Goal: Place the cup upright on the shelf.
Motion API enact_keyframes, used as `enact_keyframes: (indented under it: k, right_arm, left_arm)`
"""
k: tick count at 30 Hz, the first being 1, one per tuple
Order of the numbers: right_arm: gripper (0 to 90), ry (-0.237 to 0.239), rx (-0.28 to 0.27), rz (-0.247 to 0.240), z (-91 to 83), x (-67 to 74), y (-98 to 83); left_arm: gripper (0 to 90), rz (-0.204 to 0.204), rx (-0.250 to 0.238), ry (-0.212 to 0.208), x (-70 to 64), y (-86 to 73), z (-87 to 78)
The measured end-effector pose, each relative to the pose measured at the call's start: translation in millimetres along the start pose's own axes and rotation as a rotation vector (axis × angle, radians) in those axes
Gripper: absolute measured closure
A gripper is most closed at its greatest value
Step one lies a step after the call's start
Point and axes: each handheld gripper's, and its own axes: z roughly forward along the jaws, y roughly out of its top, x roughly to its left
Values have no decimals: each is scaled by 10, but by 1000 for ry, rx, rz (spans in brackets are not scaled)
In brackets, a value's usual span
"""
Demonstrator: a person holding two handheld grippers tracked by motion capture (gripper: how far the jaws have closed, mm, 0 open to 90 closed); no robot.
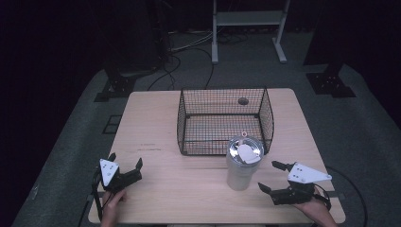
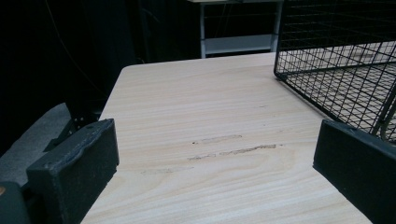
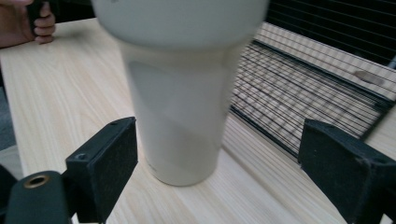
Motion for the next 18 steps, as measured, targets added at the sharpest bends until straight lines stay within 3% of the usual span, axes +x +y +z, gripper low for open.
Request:
enact_keyframes:
  k: [6,18]
  right_arm:
    - [95,37,2,-12,113,58,70]
    - [76,58,18,-11,260,108,101]
  left_arm:
    - [0,3,-1,-2,-1,-1,-1]
    - [0,1,-1,3,-2,-1,-1]
